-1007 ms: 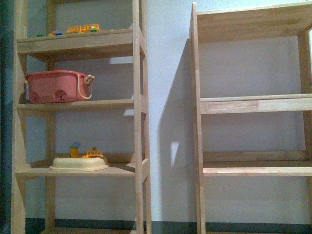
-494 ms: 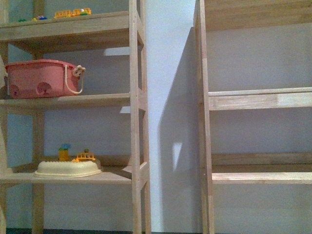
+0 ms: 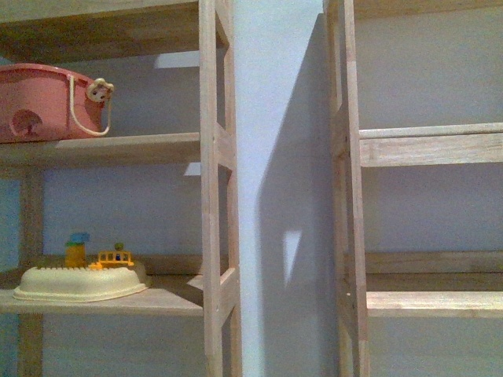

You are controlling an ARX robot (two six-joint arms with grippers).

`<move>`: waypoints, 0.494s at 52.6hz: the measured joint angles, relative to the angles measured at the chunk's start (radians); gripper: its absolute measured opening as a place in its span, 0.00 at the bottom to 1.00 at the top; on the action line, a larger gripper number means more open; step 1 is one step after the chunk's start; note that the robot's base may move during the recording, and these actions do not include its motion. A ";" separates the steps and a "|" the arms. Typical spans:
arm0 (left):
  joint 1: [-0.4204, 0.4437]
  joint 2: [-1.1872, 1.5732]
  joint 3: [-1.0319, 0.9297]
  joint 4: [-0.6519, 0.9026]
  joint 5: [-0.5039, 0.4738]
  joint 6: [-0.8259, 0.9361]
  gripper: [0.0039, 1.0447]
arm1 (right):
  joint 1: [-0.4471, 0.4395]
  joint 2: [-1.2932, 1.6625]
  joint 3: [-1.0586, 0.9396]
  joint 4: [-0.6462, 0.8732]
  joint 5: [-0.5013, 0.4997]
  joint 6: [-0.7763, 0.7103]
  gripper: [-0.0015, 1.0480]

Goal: Put away toys

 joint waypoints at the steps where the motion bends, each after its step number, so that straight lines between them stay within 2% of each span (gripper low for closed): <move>1: 0.000 0.000 0.000 0.000 0.000 0.000 0.94 | 0.000 0.000 0.000 0.000 0.001 0.000 0.07; 26: 0.000 0.000 0.000 0.000 0.000 0.000 0.94 | 0.000 0.000 0.000 0.000 0.000 0.000 0.07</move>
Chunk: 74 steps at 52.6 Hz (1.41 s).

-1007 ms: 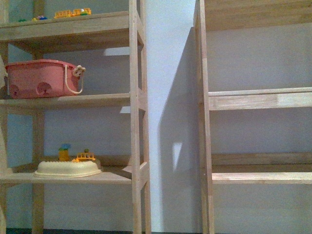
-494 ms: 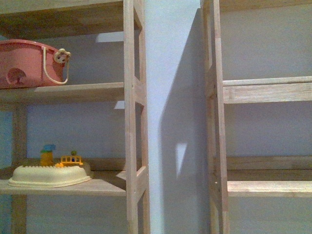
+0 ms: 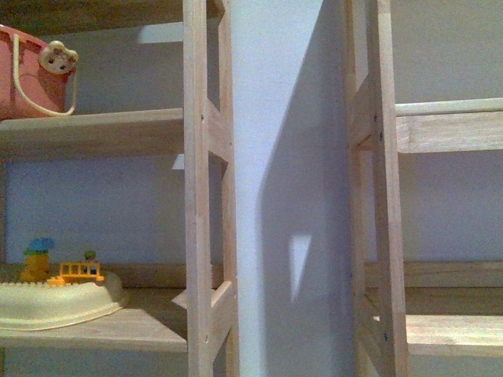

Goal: Put away toys

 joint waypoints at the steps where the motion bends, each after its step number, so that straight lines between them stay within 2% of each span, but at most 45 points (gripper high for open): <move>1: 0.000 0.000 0.000 0.000 0.000 0.000 0.94 | 0.000 0.000 0.000 0.000 0.000 0.000 0.07; 17: 0.000 0.001 0.000 0.000 0.000 0.000 0.94 | 0.000 0.000 0.000 0.000 0.001 0.000 0.07; 20: 0.000 0.001 0.000 0.000 0.000 0.000 0.94 | 0.018 -0.001 -0.001 0.019 0.061 0.028 0.07; 22: 0.000 0.001 0.000 0.000 0.000 0.000 0.94 | 0.042 -0.001 -0.001 0.048 0.137 0.068 0.07; 26: 0.000 0.001 0.000 0.000 0.000 0.000 0.94 | 0.048 0.000 -0.001 0.074 0.189 0.101 0.07; 41: 0.000 0.001 0.000 0.000 0.000 0.000 0.94 | 0.026 0.100 0.018 0.139 0.212 0.109 0.07; 53: 0.000 0.001 0.000 0.000 0.000 0.000 0.94 | -0.002 0.192 0.175 0.139 0.239 0.061 0.07; 64: 0.000 0.001 0.000 0.000 0.000 0.000 0.94 | 0.045 0.311 0.389 0.183 0.298 -0.027 0.07; 71: 0.000 0.001 0.000 0.000 0.000 0.000 0.94 | 0.046 0.386 0.512 0.219 0.286 -0.066 0.07; 74: 0.000 0.001 0.000 0.000 0.000 0.000 0.94 | 0.016 0.430 0.587 0.236 0.249 -0.076 0.07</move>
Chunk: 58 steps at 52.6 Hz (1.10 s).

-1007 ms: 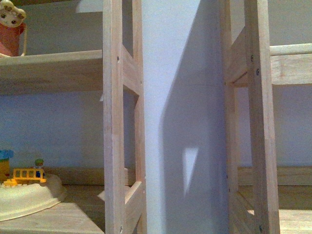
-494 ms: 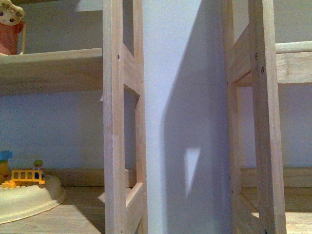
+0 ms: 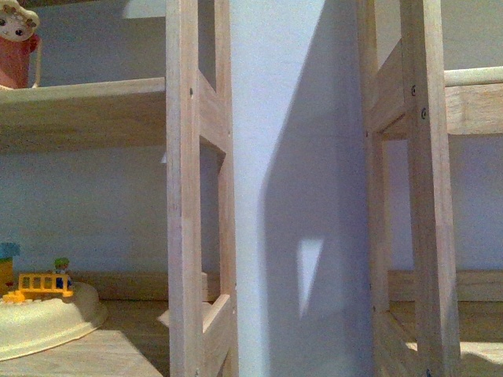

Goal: Put away toys

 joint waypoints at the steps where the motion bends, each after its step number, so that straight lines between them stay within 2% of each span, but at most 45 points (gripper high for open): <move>1: 0.000 0.000 0.000 0.000 0.000 0.000 0.94 | -0.013 0.012 0.019 0.006 -0.010 0.000 0.07; 10: 0.000 0.000 0.000 0.000 0.000 0.000 0.94 | -0.158 0.090 0.157 0.014 -0.154 0.044 0.07; 18: 0.000 0.000 0.000 0.000 0.000 0.000 0.94 | -0.373 0.172 0.276 0.014 -0.323 0.154 0.07; 28: 0.000 0.000 0.000 0.000 0.000 0.000 0.94 | -0.544 0.332 0.417 0.100 -0.426 0.276 0.07; 39: 0.000 0.000 0.000 0.000 0.000 0.000 0.94 | -0.567 0.530 0.565 0.118 -0.449 0.344 0.07; 58: 0.000 0.000 0.000 0.000 0.000 0.000 0.94 | -0.441 0.773 0.809 0.089 -0.427 0.345 0.07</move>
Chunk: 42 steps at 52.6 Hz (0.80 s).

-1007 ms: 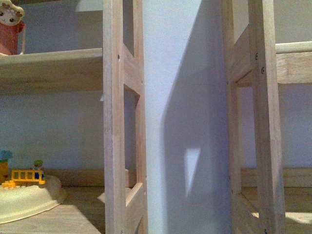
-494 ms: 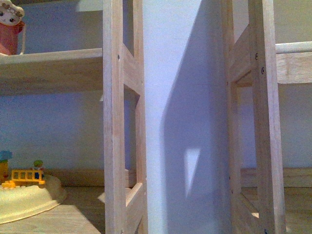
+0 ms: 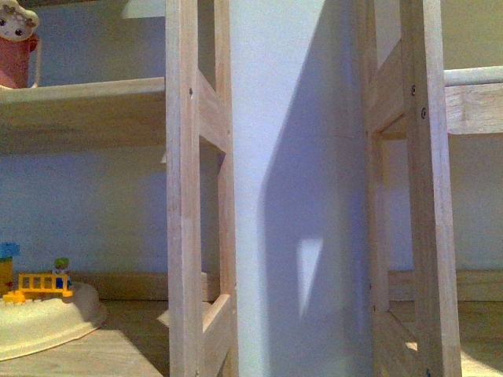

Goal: Put away toys

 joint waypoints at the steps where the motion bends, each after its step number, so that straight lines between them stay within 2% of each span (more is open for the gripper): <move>1: 0.000 0.000 0.000 0.000 0.000 0.000 0.94 | 0.004 0.006 0.009 -0.002 0.001 0.000 0.07; 20: 0.000 0.000 0.000 0.000 0.000 0.000 0.94 | 0.123 0.306 0.370 -0.140 0.092 0.025 0.07; 42: 0.000 0.000 0.000 0.000 0.000 0.000 0.94 | 0.273 0.474 0.503 -0.185 0.169 0.119 0.07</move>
